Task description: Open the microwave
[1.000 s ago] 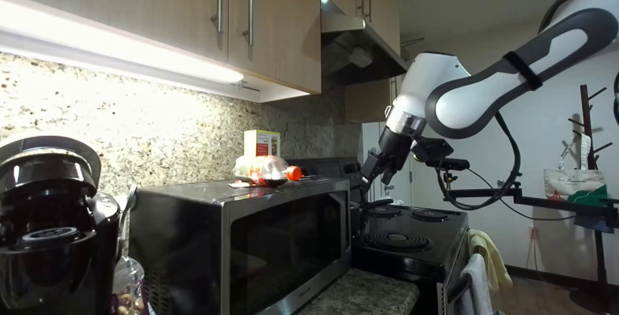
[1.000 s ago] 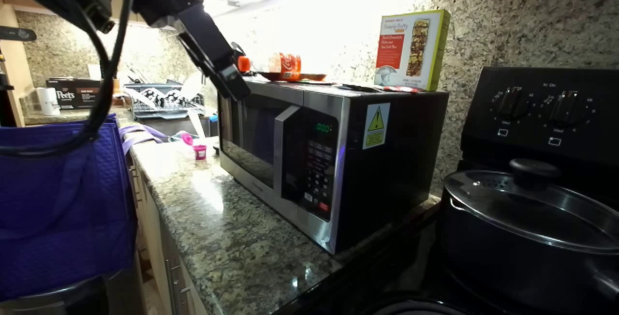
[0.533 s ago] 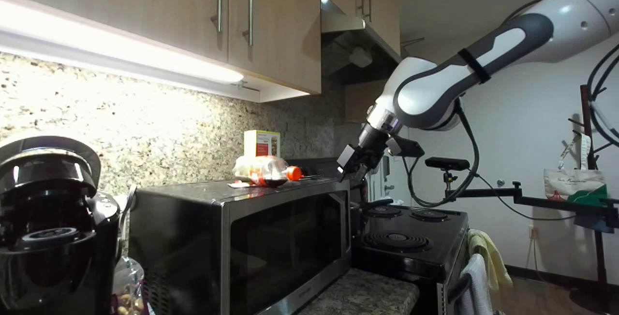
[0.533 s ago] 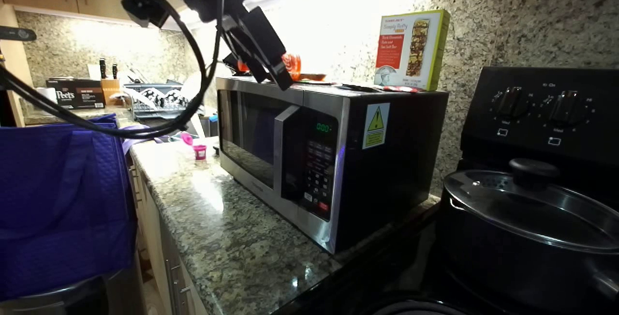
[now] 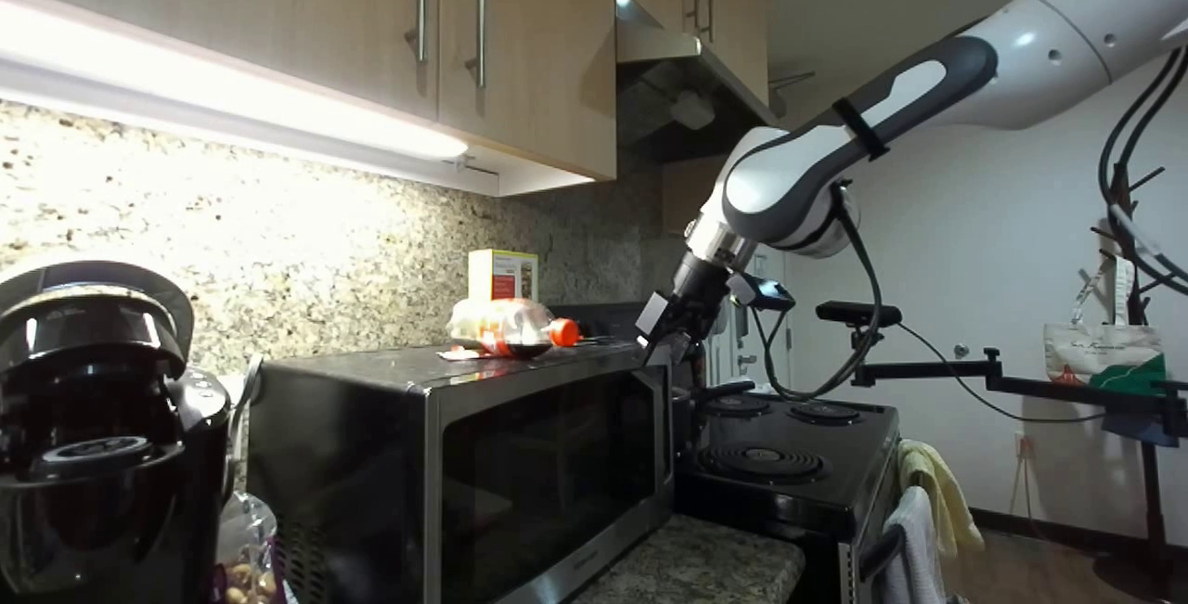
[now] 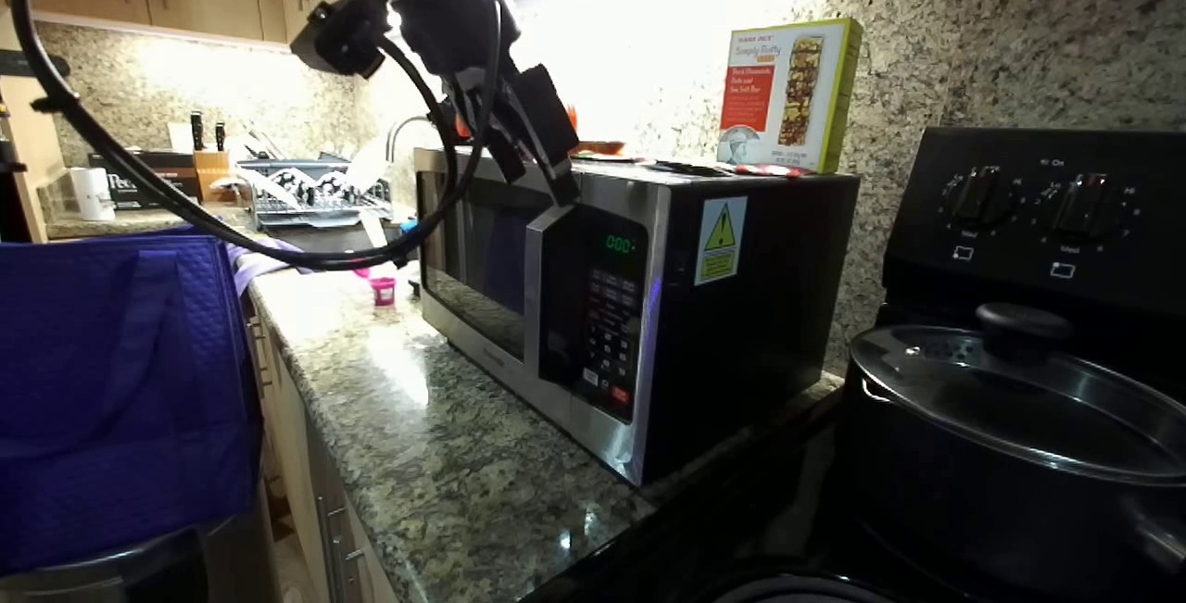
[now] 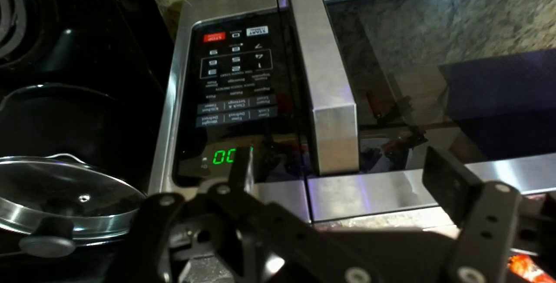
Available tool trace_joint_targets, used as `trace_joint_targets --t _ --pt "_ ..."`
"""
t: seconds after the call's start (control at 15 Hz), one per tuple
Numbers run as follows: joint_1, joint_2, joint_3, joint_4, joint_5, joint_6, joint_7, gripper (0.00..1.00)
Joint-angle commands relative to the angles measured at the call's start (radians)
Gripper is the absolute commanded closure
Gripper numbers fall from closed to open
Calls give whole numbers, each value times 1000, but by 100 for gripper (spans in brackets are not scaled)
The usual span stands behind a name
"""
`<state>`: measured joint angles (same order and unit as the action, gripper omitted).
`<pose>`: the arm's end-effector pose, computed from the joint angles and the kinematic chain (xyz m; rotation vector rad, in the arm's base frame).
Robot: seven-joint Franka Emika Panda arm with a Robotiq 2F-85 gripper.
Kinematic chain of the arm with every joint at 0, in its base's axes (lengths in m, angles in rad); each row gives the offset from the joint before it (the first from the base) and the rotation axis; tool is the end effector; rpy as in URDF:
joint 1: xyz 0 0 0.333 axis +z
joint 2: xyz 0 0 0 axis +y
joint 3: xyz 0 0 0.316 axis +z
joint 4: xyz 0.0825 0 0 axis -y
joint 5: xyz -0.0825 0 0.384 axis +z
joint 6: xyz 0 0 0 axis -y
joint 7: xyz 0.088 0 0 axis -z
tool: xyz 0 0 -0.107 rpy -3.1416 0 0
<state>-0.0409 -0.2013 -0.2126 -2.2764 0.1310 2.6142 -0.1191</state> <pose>0.5062 -0.1390 0.4964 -2.9693 0.3536 -0.8400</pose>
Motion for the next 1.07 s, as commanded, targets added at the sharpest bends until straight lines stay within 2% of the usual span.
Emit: trace_joint_targets --t 0.0,0.27,0.33,0.53,0.6,0.67,1.0 --pt "16 47 -13 61 89 -63 -156 0" --pt "-1 95 6 120 82 -136 -214 0" --pt "-26 118 22 141 0 -159 -127 0" --pt "-28 160 23 184 8 -200 -156 0" --pt "-29 174 25 198 16 -211 -178 25" --pt "-29 185 27 210 40 -217 -196 26" --pt "-44 209 35 243 59 -240 -222 58"
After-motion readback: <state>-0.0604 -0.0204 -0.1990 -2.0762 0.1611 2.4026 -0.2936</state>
